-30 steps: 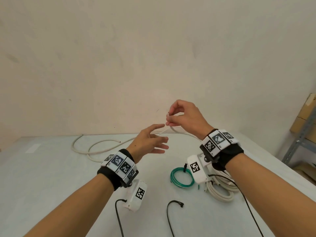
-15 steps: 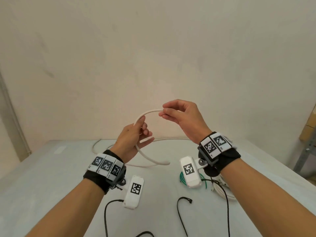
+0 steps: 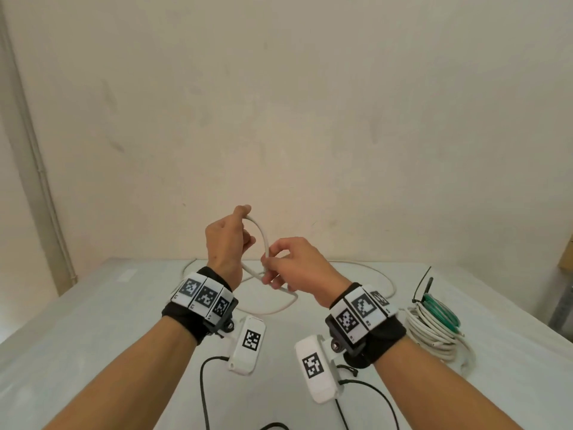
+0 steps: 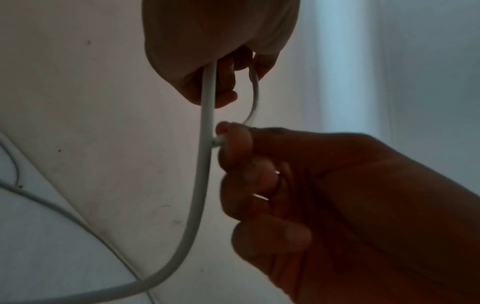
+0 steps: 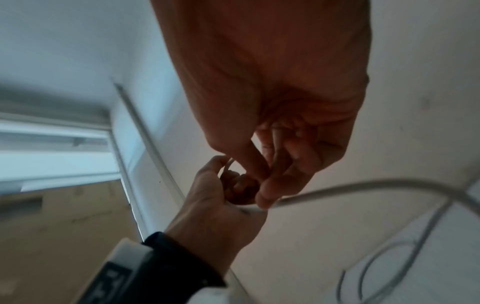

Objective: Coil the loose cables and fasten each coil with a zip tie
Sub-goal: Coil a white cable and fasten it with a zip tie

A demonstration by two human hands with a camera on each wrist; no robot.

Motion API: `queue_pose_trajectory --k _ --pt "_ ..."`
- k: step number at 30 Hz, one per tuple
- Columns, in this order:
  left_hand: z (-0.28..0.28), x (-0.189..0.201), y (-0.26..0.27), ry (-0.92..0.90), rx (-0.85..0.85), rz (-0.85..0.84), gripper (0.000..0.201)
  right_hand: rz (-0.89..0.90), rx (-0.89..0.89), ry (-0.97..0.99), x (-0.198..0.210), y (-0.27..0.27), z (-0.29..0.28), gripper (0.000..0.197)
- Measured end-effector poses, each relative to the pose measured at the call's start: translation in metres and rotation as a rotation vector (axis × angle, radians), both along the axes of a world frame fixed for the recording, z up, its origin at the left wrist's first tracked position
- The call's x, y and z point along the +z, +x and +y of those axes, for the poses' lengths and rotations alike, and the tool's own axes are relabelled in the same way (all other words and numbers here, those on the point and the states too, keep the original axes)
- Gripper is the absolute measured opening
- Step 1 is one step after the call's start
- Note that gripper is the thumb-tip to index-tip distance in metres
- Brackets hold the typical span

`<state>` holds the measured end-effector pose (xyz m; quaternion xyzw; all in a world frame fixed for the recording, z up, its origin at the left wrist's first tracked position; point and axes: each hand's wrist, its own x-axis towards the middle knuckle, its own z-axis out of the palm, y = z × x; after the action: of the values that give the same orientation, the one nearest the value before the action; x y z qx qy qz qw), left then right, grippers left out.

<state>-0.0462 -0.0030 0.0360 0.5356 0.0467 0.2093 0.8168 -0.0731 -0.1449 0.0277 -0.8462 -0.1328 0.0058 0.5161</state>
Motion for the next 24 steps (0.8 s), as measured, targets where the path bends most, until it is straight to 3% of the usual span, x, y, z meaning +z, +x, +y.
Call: queue_pose_trajectory --k 2,5,11,14,16,18,24 --pt "-0.002 -0.001 -0.001 -0.071 -0.025 0.001 0.04 0.112 0.007 0.117 -0.004 -0.003 0.006 0.016" --pt "-0.006 -0.002 -0.002 -0.217 -0.113 -0.023 0.035 0.104 -0.057 0.181 -0.01 0.0 0.008 0.012" --pt "-0.006 -0.003 -0.003 -0.235 -0.312 -0.031 0.041 0.208 0.007 0.265 -0.008 -0.009 0.01 0.004" --pt "-0.004 -0.003 -0.005 -0.159 -0.391 -0.017 0.059 0.253 0.043 0.248 -0.008 -0.008 0.008 0.014" --pt "-0.003 -0.002 -0.006 -0.185 -0.399 -0.016 0.058 0.27 0.074 0.165 -0.012 -0.006 0.007 0.022" --pt "-0.001 0.0 -0.004 -0.214 -0.375 -0.013 0.052 0.245 0.085 0.105 -0.022 -0.002 0.008 0.043" --pt "0.01 0.001 0.003 -0.256 -0.309 -0.051 0.05 0.112 -0.295 0.236 -0.044 0.019 -0.001 0.065"
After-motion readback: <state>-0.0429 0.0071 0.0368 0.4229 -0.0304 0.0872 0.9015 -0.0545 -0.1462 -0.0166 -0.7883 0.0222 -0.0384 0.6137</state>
